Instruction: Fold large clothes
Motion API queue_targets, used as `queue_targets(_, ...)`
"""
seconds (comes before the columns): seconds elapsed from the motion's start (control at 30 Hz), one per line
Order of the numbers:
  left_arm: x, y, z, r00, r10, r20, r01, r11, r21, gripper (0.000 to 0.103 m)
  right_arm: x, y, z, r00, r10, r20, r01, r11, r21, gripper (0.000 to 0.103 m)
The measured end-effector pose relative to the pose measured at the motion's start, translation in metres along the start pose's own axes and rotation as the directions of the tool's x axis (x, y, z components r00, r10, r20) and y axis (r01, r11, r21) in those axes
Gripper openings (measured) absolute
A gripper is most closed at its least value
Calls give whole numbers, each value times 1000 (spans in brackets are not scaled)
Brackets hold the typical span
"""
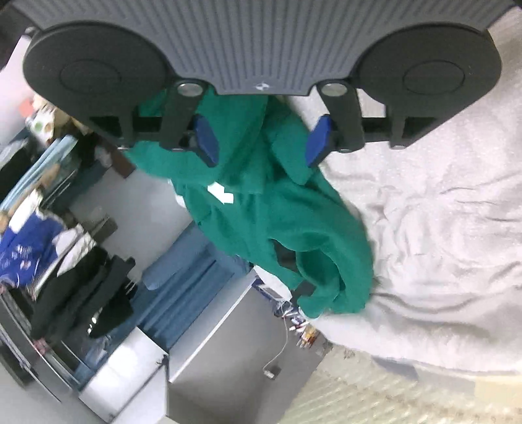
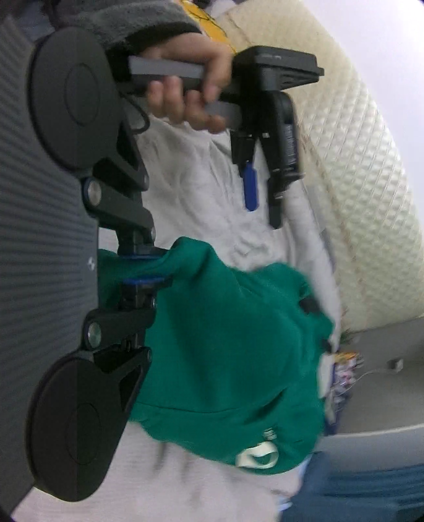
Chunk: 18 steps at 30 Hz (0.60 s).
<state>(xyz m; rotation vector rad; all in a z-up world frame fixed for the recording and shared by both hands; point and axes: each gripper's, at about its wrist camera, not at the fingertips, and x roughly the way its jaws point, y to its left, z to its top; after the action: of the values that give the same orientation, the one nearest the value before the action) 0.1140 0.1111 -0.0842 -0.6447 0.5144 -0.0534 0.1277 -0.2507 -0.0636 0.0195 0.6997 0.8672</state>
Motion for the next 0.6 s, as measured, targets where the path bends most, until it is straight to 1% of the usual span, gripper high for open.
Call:
queue_targets(0.03,7,2,3,1000,-12,-11,12,1000,-24,72,-4,-6,2,1000,-5,6,5,1000,30,20)
queue_targets(0.07,13,-1,5,1000,-22,-22,21,999,-38,75,-10,-9,4,1000,-2,13,1,998,56,29)
queue_targets(0.1,22,0,7,999,-30,-43,28,998,-59,76,-16,-13,5,1000,8,27,-10,997,81,34)
queue_targets(0.13,30,1,8,998,-36,-57,32,997,-76,78,-24,-21,8,998,23,55,-29,993,113,53)
queue_targets(0.17,43,1,12,997,-46,-68,40,995,-91,79,-31,-26,9,996,28,86,-40,989,145,80)
queue_targets(0.2,50,0,12,994,-70,-78,61,993,-106,79,-37,-31,8,994,22,111,-41,984,172,88)
queue_targets(0.27,67,1,15,987,-133,-95,122,985,-121,81,-51,-47,8,988,-3,156,-34,972,233,87)
queue_targets(0.33,81,-6,14,977,-179,-113,166,980,-111,85,-54,-61,10,980,-52,191,-10,951,308,87)
queue_targets(0.37,87,-11,11,975,-185,-124,174,980,-95,86,-55,-74,8,974,-91,209,9,931,364,87)
queue_targets(0.43,99,-20,6,973,-175,-152,171,984,-44,87,-48,-94,4,964,-153,217,39,889,456,88)
queue_targets(0.5,108,-25,1,969,-188,-163,188,982,-18,88,-37,-107,3,961,-186,203,68,875,480,88)
queue_targets(0.53,112,-27,-2,961,-212,-178,213,977,-15,88,-35,-109,-1,961,-195,198,79,874,479,88)
queue_targets(0.6,121,-31,-7,945,-254,-207,256,966,-16,88,-18,-115,2,961,-205,183,96,874,476,86)
